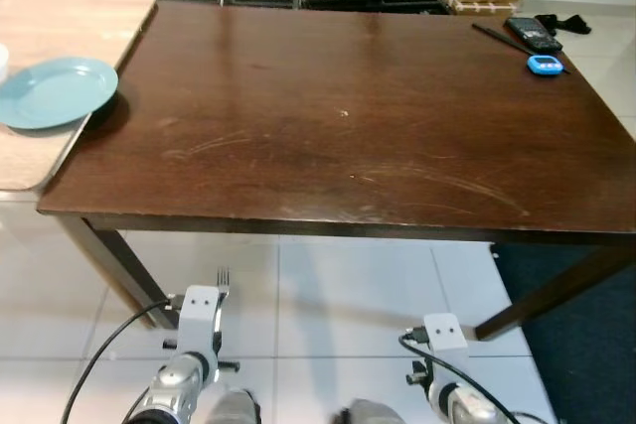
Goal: Setting the table
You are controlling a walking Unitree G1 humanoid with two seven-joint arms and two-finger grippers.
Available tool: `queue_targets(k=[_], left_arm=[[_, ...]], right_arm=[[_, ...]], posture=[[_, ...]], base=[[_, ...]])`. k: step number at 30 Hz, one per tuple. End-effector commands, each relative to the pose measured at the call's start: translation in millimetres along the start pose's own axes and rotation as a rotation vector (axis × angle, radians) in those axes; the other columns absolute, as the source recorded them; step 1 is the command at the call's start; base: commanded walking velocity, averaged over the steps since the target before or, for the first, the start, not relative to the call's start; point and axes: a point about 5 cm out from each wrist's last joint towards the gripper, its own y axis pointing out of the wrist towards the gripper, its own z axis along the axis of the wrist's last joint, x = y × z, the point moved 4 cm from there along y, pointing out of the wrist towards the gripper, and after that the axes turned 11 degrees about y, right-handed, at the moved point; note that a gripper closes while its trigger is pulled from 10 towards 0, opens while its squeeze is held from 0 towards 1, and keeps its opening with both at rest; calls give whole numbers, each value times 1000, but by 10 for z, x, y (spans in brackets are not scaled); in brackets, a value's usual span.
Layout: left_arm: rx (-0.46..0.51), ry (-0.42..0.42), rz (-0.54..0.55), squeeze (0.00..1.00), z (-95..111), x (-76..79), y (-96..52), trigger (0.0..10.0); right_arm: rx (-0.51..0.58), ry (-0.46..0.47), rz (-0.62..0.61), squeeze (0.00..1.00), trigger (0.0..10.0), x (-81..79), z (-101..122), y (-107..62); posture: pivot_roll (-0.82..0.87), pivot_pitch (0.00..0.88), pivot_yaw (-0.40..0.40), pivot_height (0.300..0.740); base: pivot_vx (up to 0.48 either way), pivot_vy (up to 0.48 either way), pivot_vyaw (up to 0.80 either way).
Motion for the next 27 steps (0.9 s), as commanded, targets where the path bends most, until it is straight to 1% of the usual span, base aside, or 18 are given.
queue_targets(k=[1, 24, 25, 26, 27], left_arm=[[-9, 0, 0, 0, -33, -2, -6, 10000], [-7, -5, 3, 0, -23, -11, -4, 10000], [-7, -2, 2, 0, -20, -11, -3, 10000], [-15, -25, 1, 0, -27, -10, -1, 10000], [-15, -25, 1, 0, -27, -10, -1, 10000]], right_arm=[[-17, 15, 3, 0, 10000, -14, -70, -12], [-15, 17, 6, 0, 10000, -12, -50, -7], [-15, 18, 6, 0, 10000, -13, -48, -6], [-15, 19, 6, 0, 10000, -13, -45, -5], [-15, 19, 6, 0, 10000, -13, -45, -5]], posture=[[35, 51, -10, 740], [32, 53, -13, 740], [32, 53, -13, 740], [32, 52, -14, 740], [32, 52, -14, 740]], base=[[0, -480, 0], [0, -480, 0], [0, -431, 0], [0, 0, 0], [0, 0, 0]])
